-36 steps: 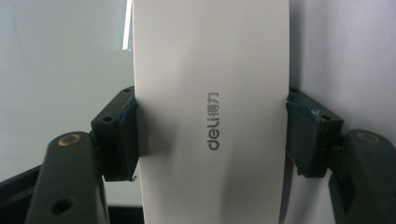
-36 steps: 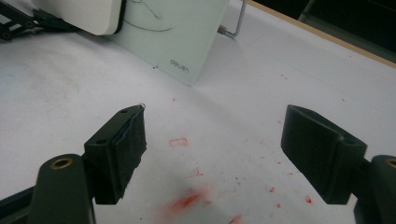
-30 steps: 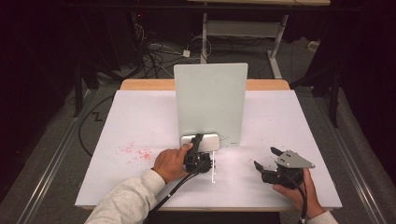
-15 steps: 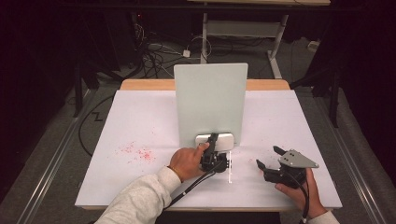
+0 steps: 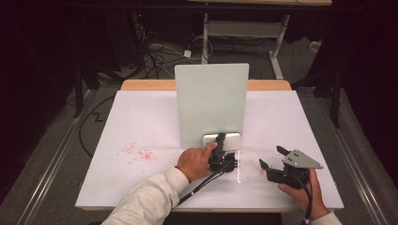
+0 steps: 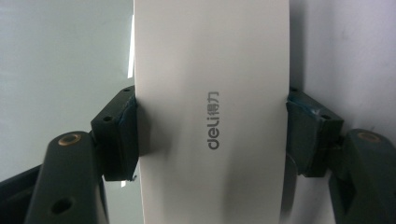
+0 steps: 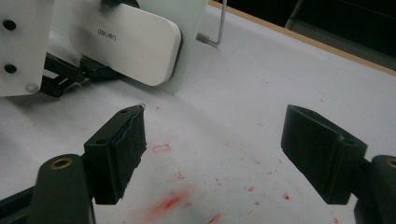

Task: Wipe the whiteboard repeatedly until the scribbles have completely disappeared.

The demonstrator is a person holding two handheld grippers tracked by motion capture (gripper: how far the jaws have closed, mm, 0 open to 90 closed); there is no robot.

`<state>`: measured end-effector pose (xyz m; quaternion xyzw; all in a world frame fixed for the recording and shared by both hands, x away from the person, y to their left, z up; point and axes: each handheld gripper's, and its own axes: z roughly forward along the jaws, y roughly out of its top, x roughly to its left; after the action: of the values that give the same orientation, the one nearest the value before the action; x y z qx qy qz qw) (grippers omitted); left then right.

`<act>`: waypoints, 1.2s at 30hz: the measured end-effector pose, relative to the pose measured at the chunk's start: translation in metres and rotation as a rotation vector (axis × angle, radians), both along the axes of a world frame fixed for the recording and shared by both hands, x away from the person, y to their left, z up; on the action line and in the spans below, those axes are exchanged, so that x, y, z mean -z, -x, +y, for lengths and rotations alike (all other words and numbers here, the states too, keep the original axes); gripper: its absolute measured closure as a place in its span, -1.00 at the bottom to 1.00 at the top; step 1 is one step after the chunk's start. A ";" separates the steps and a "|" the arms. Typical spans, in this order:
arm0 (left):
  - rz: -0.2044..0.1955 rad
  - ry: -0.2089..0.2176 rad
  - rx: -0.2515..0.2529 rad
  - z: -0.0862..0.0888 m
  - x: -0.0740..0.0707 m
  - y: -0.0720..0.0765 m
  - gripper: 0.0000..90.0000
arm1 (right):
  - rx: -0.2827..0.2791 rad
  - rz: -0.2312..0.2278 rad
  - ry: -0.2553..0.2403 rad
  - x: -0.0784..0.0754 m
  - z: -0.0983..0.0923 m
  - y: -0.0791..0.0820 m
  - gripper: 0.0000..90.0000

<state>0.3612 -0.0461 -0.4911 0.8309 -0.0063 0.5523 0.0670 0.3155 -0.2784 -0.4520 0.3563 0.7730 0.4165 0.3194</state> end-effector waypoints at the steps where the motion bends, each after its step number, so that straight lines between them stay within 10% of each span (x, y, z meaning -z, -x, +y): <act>1: 0.000 -0.002 -0.002 0.003 -0.001 0.000 -0.36 | 0.000 0.000 0.000 0.000 0.000 0.000 -0.49; 36: 0.024 0.032 -0.138 0.125 -0.007 0.007 -0.36 | -0.009 0.006 0.010 0.001 0.003 0.000 -0.49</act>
<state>0.3546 0.0785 -0.4839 0.8348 0.0606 0.5455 0.0423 0.3153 -0.2758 -0.4529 0.3523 0.7777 0.4130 0.3170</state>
